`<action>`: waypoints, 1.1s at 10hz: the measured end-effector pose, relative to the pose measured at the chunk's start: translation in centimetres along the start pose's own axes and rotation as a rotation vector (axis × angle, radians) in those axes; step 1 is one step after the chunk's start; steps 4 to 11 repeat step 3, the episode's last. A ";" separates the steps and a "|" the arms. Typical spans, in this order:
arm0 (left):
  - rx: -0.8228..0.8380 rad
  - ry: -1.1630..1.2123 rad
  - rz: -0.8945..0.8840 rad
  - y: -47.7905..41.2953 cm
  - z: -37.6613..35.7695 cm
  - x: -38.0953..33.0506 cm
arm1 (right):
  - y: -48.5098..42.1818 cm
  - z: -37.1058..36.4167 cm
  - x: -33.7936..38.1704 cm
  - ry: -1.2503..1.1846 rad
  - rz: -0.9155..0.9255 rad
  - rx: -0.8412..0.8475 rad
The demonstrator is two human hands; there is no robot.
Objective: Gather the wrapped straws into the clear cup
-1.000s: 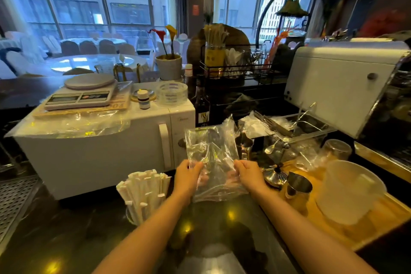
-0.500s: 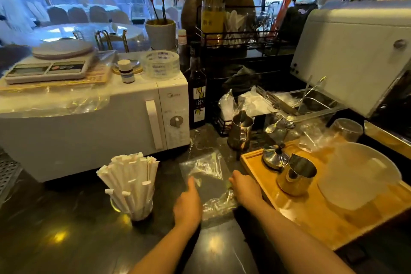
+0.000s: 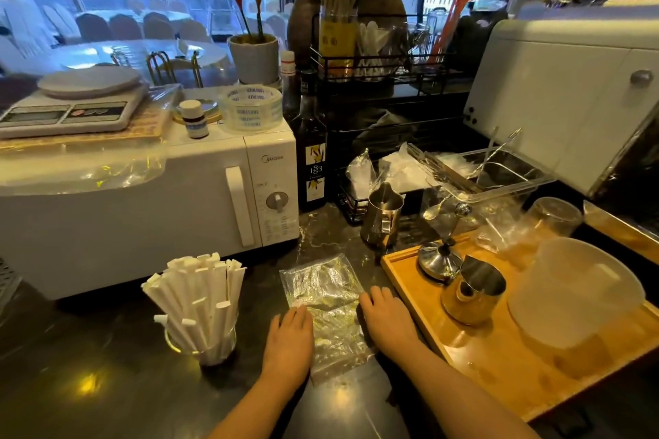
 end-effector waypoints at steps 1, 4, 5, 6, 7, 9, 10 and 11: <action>0.048 0.048 -0.003 -0.2 0.5 -0.1 | 0.1 0.3 0.2 0.022 0.028 0.040; 0.016 0.331 0.000 -0.2 3.6 -0.3 | -0.6 3.5 1.0 -0.067 0.004 -0.002; 0.016 0.331 0.000 -0.2 3.6 -0.3 | -0.6 3.5 1.0 -0.067 0.004 -0.002; 0.016 0.331 0.000 -0.2 3.6 -0.3 | -0.6 3.5 1.0 -0.067 0.004 -0.002; 0.016 0.331 0.000 -0.2 3.6 -0.3 | -0.6 3.5 1.0 -0.067 0.004 -0.002; 0.016 0.331 0.000 -0.2 3.6 -0.3 | -0.6 3.5 1.0 -0.067 0.004 -0.002; 0.016 0.331 0.000 -0.2 3.6 -0.3 | -0.6 3.5 1.0 -0.067 0.004 -0.002; 0.016 0.331 0.000 -0.2 3.6 -0.3 | -0.6 3.5 1.0 -0.067 0.004 -0.002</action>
Point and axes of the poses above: each hand's wrist, its own y-axis away from the middle knuckle, its own z-axis out of the back of the hand, x = y × z, the point moved 10 cm from there along -y, towards the middle knuckle, and after that the axes turned 4 degrees about -y, right-handed, at the moved point
